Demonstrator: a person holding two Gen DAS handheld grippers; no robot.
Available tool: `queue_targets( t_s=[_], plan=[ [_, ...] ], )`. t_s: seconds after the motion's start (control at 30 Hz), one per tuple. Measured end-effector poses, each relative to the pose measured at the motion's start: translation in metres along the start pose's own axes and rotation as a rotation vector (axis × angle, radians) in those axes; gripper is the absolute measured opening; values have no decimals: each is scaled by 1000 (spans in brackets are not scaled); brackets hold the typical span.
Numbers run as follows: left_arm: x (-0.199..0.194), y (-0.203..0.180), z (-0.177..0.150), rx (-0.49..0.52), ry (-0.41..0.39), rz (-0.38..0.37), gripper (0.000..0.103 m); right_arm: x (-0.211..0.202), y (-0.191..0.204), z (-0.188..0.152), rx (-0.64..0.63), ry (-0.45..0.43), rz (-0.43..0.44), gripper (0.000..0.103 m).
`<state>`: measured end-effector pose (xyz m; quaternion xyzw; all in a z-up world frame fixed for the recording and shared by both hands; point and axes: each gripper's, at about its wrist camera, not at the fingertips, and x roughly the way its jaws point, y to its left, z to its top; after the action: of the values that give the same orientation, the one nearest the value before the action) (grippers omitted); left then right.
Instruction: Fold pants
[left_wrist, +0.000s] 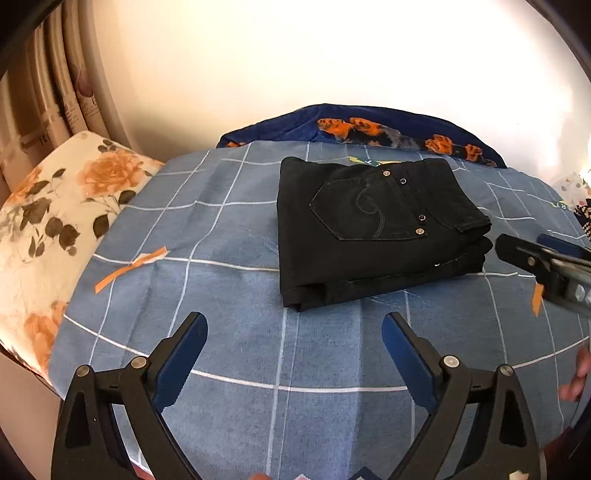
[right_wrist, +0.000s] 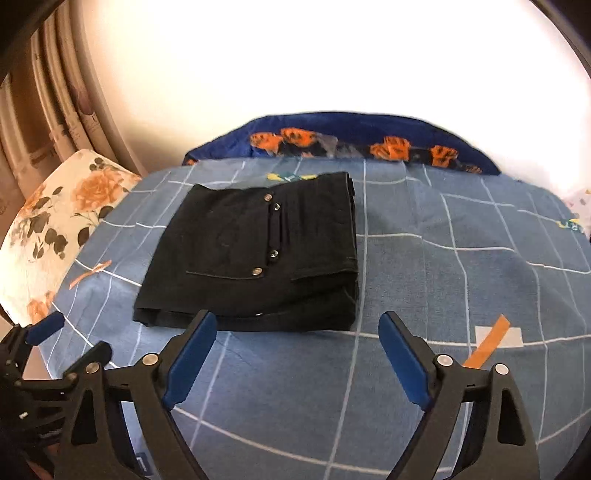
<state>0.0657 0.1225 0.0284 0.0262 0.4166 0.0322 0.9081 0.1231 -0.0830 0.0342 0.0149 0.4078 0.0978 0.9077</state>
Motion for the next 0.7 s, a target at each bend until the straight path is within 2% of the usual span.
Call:
queue_targets(
  t_s=[0.17,0.27,0.4,0.7],
  plan=[
    [4,1,-2,-11,27,-19,95,-16,19,-8,-37,-22,-42,97],
    [9,-2,-5,13,41,5,95,-17,25,-11,-39,4,-30,97],
    [9,-4,-7,16,51,-12,95,-16,30,-18,-41,20,-56,97],
    [12,-3,-8,10,73,-5,95,-9,32,-28,-25,68,-52,97]
  ],
)
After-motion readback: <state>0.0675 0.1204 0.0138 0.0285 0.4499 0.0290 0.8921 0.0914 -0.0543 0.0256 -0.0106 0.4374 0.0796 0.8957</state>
